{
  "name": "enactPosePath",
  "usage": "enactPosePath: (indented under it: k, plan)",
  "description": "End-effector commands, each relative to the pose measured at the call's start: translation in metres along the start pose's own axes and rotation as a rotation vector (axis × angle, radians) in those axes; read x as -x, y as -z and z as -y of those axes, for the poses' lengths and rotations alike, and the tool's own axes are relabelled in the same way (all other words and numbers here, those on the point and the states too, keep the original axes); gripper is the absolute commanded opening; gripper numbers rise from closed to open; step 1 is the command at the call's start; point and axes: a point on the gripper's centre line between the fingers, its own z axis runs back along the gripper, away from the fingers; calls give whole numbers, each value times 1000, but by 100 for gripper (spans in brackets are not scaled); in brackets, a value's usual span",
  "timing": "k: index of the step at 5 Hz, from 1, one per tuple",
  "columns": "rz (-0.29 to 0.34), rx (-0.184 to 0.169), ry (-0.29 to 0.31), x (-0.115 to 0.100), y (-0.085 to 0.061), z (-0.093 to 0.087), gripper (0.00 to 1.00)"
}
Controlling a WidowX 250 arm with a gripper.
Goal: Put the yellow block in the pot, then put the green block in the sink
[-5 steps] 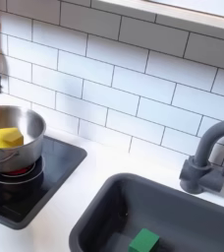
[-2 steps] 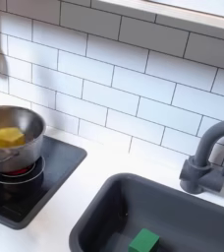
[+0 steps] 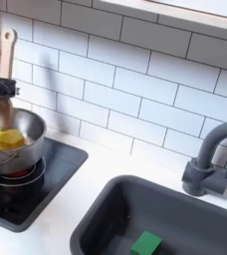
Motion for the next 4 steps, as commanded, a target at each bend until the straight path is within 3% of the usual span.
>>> enactPosePath:
  k: [1, 2, 3, 4]
  plan:
    - [-25, 69, 10, 5, 17, 26, 0]
    - [-19, 104, 17, 6, 14, 40, 0]
    - [-31, 115, 5, 15, 10, 43, 0]
    - [-27, 118, 0, 21, -6, 44, 0]
